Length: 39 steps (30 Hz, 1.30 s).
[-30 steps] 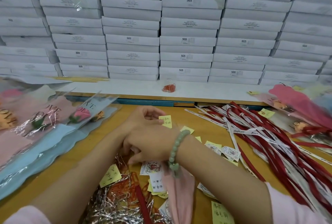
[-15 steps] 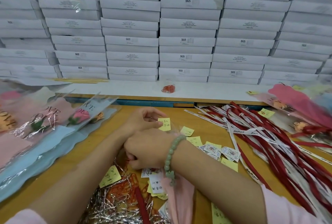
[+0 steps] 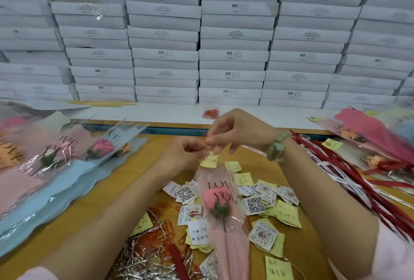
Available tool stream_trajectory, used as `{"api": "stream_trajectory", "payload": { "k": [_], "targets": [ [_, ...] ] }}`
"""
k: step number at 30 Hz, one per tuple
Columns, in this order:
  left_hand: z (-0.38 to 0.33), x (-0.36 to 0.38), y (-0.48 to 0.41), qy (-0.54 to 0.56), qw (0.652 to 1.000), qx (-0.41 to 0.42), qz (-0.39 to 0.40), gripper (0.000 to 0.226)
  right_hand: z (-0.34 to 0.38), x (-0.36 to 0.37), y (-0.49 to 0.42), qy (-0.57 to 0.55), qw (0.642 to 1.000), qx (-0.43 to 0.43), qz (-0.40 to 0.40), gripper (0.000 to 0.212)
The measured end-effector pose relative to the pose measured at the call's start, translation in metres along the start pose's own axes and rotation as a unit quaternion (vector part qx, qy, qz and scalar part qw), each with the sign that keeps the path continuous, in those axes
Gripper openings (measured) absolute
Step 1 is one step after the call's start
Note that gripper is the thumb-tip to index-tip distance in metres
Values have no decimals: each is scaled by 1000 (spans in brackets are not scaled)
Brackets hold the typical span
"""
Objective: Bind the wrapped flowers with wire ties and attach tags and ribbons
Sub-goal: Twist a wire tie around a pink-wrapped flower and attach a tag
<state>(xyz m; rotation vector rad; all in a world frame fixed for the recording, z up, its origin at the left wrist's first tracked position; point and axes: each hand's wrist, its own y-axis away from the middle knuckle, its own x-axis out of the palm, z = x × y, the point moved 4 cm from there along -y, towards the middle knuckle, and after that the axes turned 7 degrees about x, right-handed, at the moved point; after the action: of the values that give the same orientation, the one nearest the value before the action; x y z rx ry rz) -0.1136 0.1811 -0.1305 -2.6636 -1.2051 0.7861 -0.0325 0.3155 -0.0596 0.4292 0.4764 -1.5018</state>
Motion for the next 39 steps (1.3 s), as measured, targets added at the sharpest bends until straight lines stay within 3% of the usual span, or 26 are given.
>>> {"api": "stream_trajectory", "payload": {
  "k": [4,11,21,30,39],
  "targets": [
    [-6,9,-2,43,999,1,-1,8,-28,-11,-2,-70,995,41,-62,8],
    [-10,12,1,28,999,0,-19,6,-50,-13,-12,-79,987,94,-106,19],
    [-10,11,2,22,999,-4,-43,5,-64,-12,-12,-126,981,85,-117,11],
    [-9,10,1,41,997,-9,-61,5,-58,-3,-17,-53,988,45,-139,16],
    [-11,9,3,48,996,-15,-76,6,-62,0,-16,-180,970,61,-155,5]
  ]
}}
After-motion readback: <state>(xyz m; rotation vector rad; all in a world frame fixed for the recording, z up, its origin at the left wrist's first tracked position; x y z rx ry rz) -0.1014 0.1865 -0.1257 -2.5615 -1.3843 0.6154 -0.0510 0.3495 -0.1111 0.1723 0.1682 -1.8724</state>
